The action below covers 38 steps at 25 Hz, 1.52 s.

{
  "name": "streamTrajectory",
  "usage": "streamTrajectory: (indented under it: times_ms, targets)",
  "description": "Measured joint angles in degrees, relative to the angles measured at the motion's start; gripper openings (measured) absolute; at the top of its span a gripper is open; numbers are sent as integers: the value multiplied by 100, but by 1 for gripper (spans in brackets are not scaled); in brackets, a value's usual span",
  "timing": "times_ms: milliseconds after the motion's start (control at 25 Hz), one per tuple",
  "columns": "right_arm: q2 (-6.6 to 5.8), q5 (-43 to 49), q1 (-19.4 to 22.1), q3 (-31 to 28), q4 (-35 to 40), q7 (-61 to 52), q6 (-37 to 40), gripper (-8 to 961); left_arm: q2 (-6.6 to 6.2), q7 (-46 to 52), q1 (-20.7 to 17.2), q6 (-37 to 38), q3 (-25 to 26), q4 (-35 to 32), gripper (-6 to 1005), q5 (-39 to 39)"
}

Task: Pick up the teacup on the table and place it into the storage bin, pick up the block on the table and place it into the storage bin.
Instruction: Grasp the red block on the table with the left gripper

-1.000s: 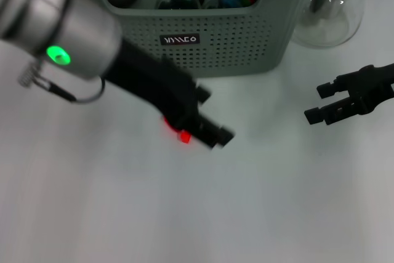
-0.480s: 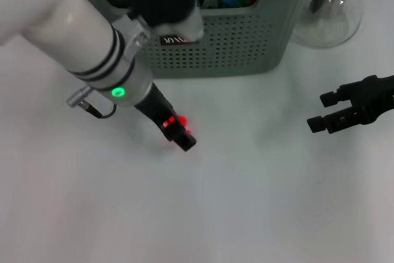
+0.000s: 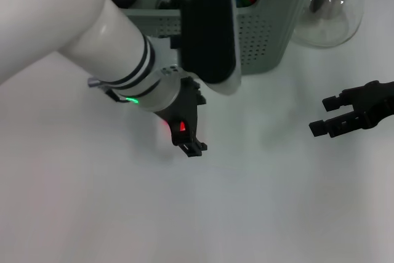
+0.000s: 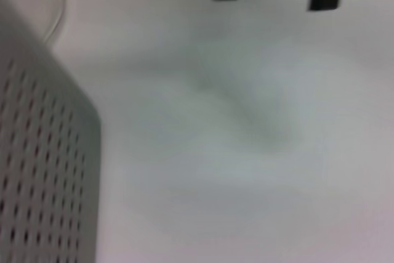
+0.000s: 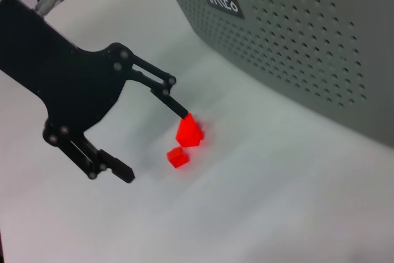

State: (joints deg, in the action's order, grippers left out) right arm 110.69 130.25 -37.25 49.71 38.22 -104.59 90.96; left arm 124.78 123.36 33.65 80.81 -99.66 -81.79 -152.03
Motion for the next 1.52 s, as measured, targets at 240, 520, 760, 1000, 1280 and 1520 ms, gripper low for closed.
streamTrajectory:
  times_ms: [240, 520, 760, 1000, 1280, 1520]
  targets:
    - [91, 0, -2, -6, -9, -2, -70, 946, -32, -533, 341, -227, -189, 472, 862, -89]
    - [171, -24, -11, -6, -16, -41, -175, 947, -33, -786, 474, -218, -366, 792, 843, -449]
    - [263, -44, -45, -6, -21, -44, -263, 947, -21, -1069, 428, -265, -422, 836, 805, -473]
    - [332, -52, -60, -7, -25, -45, -351, 946, -17, -1219, 541, -277, -520, 998, 644, -471]
    - [412, -54, -58, -15, -25, -41, -394, 946, -33, -1260, 795, -258, -647, 1279, 513, -413]
    - [432, -53, -19, -15, -25, -38, -412, 946, -51, -1306, 963, -239, -680, 1499, 509, -279]
